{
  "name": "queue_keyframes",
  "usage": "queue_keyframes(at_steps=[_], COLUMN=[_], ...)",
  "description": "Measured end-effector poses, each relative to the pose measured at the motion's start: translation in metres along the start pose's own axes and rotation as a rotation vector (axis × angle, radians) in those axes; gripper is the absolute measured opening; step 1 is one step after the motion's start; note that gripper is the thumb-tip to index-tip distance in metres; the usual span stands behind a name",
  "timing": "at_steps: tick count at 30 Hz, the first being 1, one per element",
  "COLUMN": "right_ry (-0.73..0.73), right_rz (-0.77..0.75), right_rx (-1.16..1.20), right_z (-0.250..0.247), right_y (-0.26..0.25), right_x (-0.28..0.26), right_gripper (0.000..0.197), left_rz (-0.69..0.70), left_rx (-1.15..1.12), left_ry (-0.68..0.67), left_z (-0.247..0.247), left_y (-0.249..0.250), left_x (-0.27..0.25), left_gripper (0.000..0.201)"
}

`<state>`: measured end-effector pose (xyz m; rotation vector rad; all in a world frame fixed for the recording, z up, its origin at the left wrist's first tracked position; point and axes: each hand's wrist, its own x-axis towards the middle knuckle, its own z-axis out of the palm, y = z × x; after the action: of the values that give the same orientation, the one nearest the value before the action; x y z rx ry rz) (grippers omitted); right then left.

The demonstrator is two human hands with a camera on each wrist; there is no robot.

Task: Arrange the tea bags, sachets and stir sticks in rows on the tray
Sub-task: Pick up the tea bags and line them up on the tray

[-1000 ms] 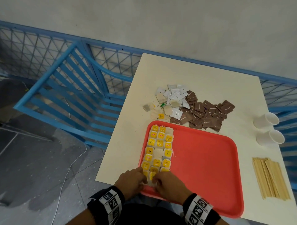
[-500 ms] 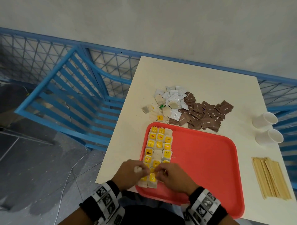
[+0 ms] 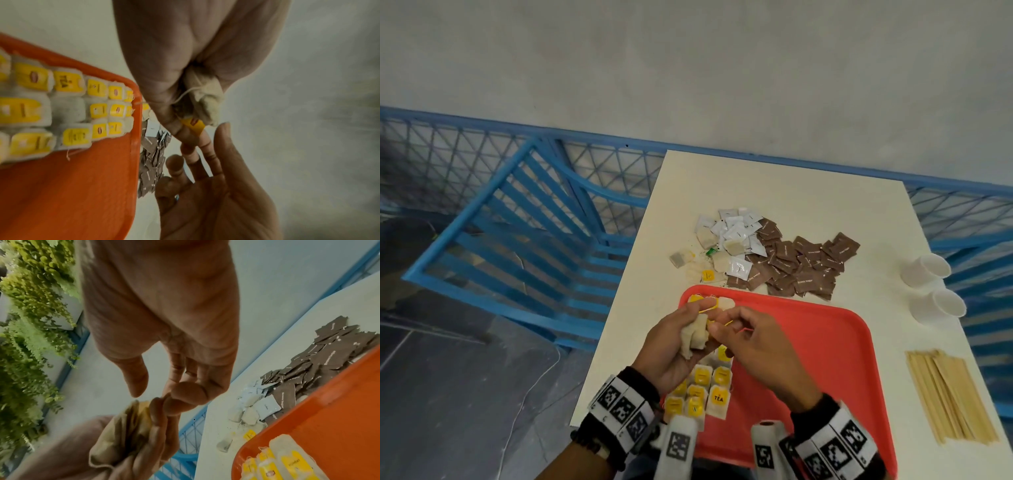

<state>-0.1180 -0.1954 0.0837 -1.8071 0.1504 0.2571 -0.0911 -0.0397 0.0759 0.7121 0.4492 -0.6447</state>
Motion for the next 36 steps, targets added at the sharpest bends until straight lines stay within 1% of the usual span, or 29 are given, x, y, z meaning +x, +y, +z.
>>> queue_keyframes(at_steps=[2,5,6,9,11,12,16,19,22,24,26,28,29,31,32,34,36], right_ry=[-0.006,0.047,0.062,0.079,0.08,0.072,-0.007,0.046,0.045,0.05,0.091,0.151,0.158,0.122,0.101,0.07,0.071], right_rz=[-0.053,-0.226,-0.252,-0.27,-0.277,-0.293,-0.39,-0.417,-0.414,-0.413,-0.416,-0.404,-0.399,-0.376,-0.363,-0.348,-0.344], right_rx=[-0.054,-0.32,-0.359,-0.326,-0.268,-0.277,-0.461,-0.52,-0.47,-0.478,-0.462,-0.345,-0.27,-0.132,-0.072,0.016,0.085], right_z=[-0.007,-0.009,-0.009,-0.012,-0.019,-0.022,-0.019,-0.015,-0.017,-0.017,-0.018,-0.021,-0.024,-0.032,-0.037,-0.045,-0.052], right_y=[0.001,0.002,0.002,0.004,0.004,0.003,-0.001,-0.003,-0.002,-0.001,-0.004,-0.013,-0.018,-0.031,-0.037,-0.049,-0.058], right_x=[-0.001,-0.003,-0.004,-0.001,0.0,-0.001,-0.007,-0.005,-0.001,0.002,0.004,0.006,0.006,0.005,0.004,0.003,0.003], right_gripper=[0.01,0.013,0.012,0.011,0.016,0.019,0.02,0.016,0.008,0.009,0.009,0.007,0.008,0.01,0.01,0.007,0.003], left_rz=[-0.018,-0.03,-0.032,-0.05,-0.07,-0.079,-0.087,-0.08,-0.082,-0.085,-0.1,-0.114,-0.121,-0.137,-0.154,-0.172,-0.124], left_rx=[-0.058,-0.079,-0.076,-0.086,-0.097,-0.11,-0.145,-0.128,-0.108,-0.092,-0.105,-0.145,-0.166,-0.204,-0.222,-0.226,-0.173], left_ry=[-0.007,-0.03,-0.043,-0.057,-0.067,-0.07,-0.089,-0.109,-0.11,-0.108,-0.128,-0.132,-0.114,-0.078,-0.096,-0.149,-0.171], left_z=[0.002,0.004,0.005,0.006,0.004,0.003,0.003,0.005,0.001,0.002,0.005,0.006,0.005,0.003,0.004,0.01,0.014], left_y=[-0.003,-0.005,-0.006,-0.007,-0.007,-0.007,-0.009,-0.008,-0.009,-0.007,-0.006,-0.006,-0.007,-0.006,-0.005,0.0,0.005], left_x=[0.0,0.002,0.002,0.002,0.003,0.004,0.007,0.006,0.006,0.002,-0.001,-0.002,0.0,0.003,0.003,0.002,0.002], left_gripper=[0.047,0.053,0.053,0.051,0.049,0.047,0.041,0.041,0.043,0.043,0.042,0.044,0.049,0.058,0.054,0.037,0.032])
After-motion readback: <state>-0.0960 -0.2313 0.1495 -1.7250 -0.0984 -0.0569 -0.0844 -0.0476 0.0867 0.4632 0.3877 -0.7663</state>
